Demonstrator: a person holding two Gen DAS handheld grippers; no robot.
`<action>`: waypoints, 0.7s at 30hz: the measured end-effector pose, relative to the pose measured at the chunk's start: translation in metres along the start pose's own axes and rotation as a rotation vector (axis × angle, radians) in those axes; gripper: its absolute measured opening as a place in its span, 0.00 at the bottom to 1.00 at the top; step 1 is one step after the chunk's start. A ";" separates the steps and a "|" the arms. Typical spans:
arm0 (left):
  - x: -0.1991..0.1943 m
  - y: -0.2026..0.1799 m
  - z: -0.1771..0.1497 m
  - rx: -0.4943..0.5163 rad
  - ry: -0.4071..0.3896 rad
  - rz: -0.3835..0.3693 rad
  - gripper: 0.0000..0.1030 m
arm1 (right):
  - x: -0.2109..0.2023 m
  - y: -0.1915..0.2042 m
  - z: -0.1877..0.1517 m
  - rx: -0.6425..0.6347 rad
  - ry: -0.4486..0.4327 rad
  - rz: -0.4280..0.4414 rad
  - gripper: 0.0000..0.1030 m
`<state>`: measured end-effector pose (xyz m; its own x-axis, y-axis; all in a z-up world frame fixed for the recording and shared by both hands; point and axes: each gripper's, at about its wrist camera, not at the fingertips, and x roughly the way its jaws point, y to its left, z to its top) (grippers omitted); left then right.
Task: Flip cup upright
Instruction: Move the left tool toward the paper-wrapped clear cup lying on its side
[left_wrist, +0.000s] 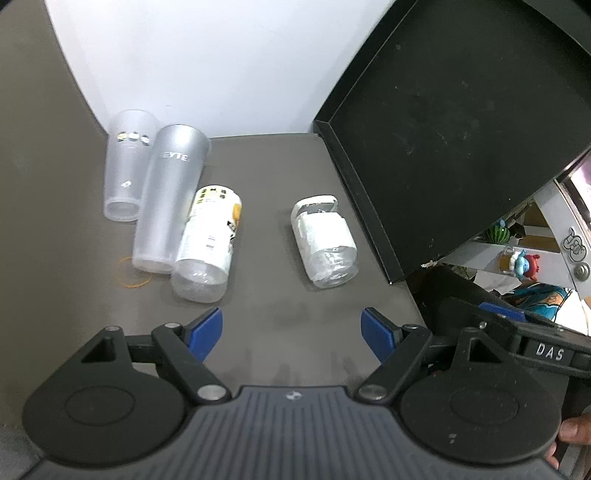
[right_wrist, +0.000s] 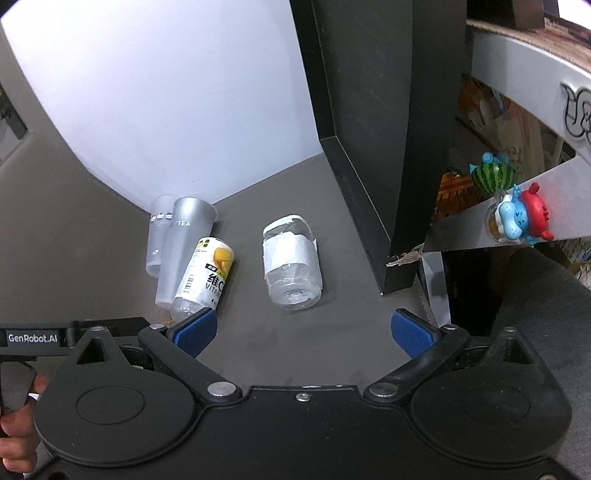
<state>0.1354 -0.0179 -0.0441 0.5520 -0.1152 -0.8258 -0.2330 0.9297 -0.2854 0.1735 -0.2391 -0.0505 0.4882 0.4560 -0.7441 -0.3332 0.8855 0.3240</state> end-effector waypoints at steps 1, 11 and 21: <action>0.003 -0.001 0.002 -0.002 0.003 0.000 0.79 | 0.003 -0.002 0.001 0.006 0.003 0.003 0.97; 0.041 -0.012 0.025 -0.019 0.058 -0.029 0.78 | 0.023 -0.010 0.005 0.031 0.025 0.025 0.97; 0.091 -0.022 0.042 -0.003 0.159 -0.030 0.78 | 0.032 -0.016 0.006 0.044 0.034 0.035 0.97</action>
<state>0.2244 -0.0341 -0.0923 0.4249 -0.1975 -0.8834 -0.2209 0.9238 -0.3128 0.1998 -0.2385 -0.0760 0.4495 0.4837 -0.7510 -0.3133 0.8727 0.3745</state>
